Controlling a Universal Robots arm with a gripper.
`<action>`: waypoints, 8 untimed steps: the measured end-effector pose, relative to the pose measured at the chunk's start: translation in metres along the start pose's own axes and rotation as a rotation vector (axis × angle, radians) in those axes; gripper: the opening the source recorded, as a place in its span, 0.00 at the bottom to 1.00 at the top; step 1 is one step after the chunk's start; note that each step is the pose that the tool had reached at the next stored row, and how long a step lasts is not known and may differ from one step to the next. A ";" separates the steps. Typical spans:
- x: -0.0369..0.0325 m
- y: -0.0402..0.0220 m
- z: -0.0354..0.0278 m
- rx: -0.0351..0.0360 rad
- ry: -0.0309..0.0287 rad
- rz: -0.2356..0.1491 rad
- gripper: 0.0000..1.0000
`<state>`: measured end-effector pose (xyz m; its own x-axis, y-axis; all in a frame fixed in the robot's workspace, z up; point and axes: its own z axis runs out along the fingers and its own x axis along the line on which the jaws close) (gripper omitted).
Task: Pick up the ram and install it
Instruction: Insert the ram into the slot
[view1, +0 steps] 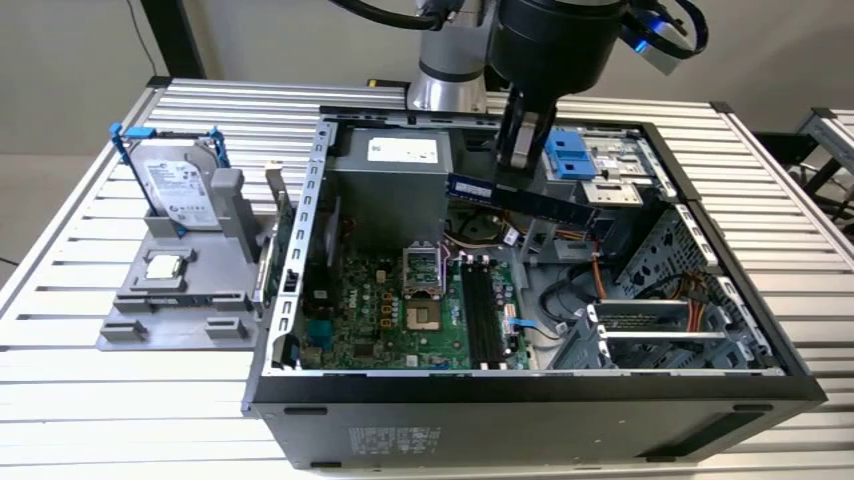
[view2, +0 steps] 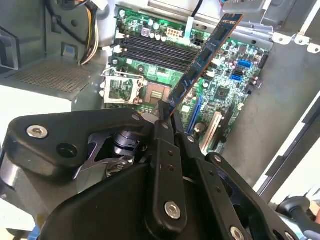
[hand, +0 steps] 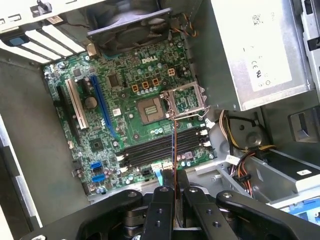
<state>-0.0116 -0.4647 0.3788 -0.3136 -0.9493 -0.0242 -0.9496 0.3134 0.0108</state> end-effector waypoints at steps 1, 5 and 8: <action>0.0000 0.0000 0.0000 0.0001 0.0000 0.004 0.00; 0.0000 0.0000 0.0001 0.0016 -0.0008 0.066 0.00; 0.0000 0.0000 0.0000 0.0028 -0.0012 0.116 0.00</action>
<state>-0.0116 -0.4647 0.3788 -0.4216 -0.9065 -0.0241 -0.9068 0.4215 0.0108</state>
